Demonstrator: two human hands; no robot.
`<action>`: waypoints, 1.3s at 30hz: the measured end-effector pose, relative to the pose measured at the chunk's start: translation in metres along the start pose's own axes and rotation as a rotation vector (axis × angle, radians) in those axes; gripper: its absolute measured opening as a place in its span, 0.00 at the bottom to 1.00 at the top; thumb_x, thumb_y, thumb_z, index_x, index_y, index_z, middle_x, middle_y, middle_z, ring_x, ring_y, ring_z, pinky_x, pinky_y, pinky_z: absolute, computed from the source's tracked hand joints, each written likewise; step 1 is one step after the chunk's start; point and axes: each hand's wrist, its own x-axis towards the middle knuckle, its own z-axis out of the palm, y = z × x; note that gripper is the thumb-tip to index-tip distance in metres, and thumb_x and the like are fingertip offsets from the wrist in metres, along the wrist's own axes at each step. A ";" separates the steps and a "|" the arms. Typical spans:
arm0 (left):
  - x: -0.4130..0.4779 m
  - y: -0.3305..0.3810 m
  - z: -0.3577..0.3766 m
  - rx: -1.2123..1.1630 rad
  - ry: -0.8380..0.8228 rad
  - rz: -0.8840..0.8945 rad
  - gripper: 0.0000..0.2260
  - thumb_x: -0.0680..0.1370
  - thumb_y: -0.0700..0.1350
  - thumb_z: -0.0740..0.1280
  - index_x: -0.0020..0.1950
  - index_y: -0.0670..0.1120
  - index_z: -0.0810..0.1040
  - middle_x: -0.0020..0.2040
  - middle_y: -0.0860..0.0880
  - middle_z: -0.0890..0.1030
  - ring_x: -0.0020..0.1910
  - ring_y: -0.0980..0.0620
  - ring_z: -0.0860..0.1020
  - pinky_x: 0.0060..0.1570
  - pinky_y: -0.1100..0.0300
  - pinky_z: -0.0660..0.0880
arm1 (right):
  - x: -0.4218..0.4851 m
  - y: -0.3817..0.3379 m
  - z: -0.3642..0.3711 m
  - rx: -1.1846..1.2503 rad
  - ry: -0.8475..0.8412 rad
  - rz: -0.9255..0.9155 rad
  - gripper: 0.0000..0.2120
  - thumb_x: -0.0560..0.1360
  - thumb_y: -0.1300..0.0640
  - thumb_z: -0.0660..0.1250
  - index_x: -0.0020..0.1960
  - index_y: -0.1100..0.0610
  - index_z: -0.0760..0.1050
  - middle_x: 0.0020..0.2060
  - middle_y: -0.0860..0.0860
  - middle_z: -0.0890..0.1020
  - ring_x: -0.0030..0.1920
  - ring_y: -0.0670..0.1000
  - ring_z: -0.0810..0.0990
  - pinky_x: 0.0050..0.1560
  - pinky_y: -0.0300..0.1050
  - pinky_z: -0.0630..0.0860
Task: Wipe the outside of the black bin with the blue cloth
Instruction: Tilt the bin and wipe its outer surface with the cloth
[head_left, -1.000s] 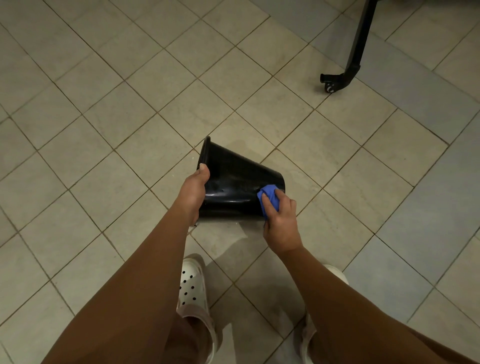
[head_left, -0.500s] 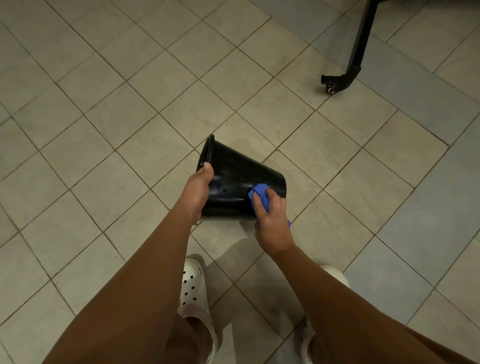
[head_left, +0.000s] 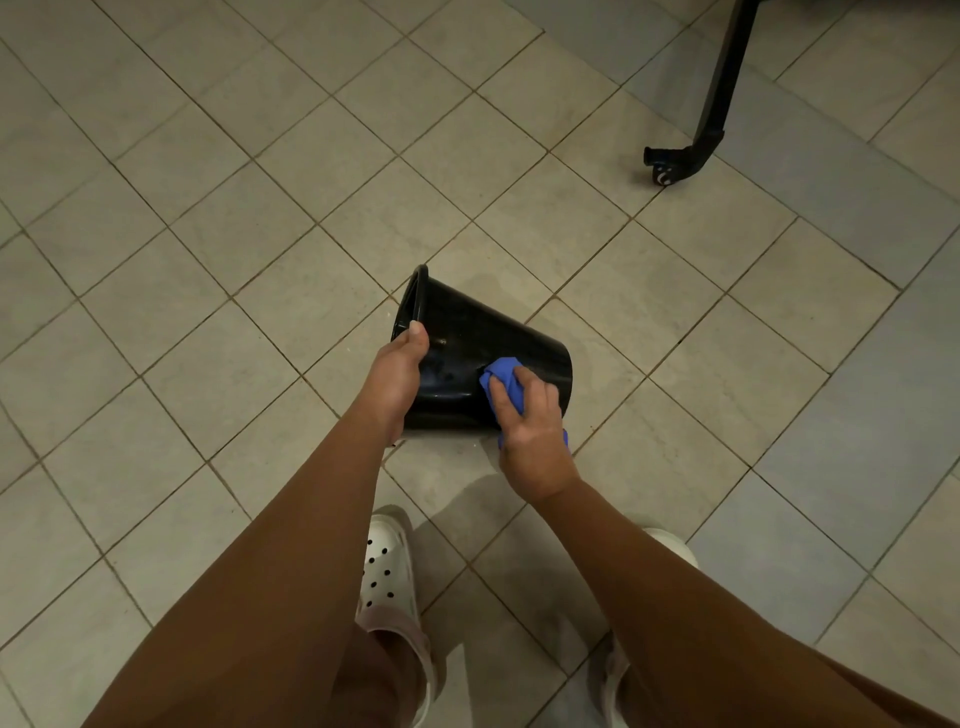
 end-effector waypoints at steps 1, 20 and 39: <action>0.000 0.000 0.000 0.004 0.002 -0.004 0.24 0.83 0.62 0.52 0.69 0.47 0.73 0.65 0.42 0.77 0.68 0.39 0.73 0.72 0.39 0.65 | 0.002 -0.001 0.000 0.008 -0.004 -0.024 0.34 0.62 0.74 0.71 0.67 0.64 0.70 0.62 0.67 0.69 0.57 0.61 0.69 0.58 0.54 0.72; -0.009 0.008 0.001 -0.012 0.003 0.015 0.23 0.83 0.61 0.52 0.68 0.47 0.74 0.62 0.42 0.79 0.63 0.41 0.77 0.70 0.40 0.68 | 0.019 -0.007 -0.014 0.059 -0.137 -0.033 0.32 0.70 0.68 0.68 0.71 0.56 0.63 0.70 0.61 0.62 0.66 0.59 0.61 0.66 0.52 0.63; -0.011 0.011 0.008 -0.054 -0.018 -0.014 0.22 0.85 0.58 0.52 0.66 0.45 0.76 0.56 0.43 0.82 0.55 0.45 0.80 0.47 0.56 0.76 | 0.025 -0.029 -0.016 0.027 -0.182 0.071 0.35 0.69 0.67 0.68 0.73 0.57 0.60 0.71 0.62 0.59 0.67 0.60 0.60 0.66 0.53 0.63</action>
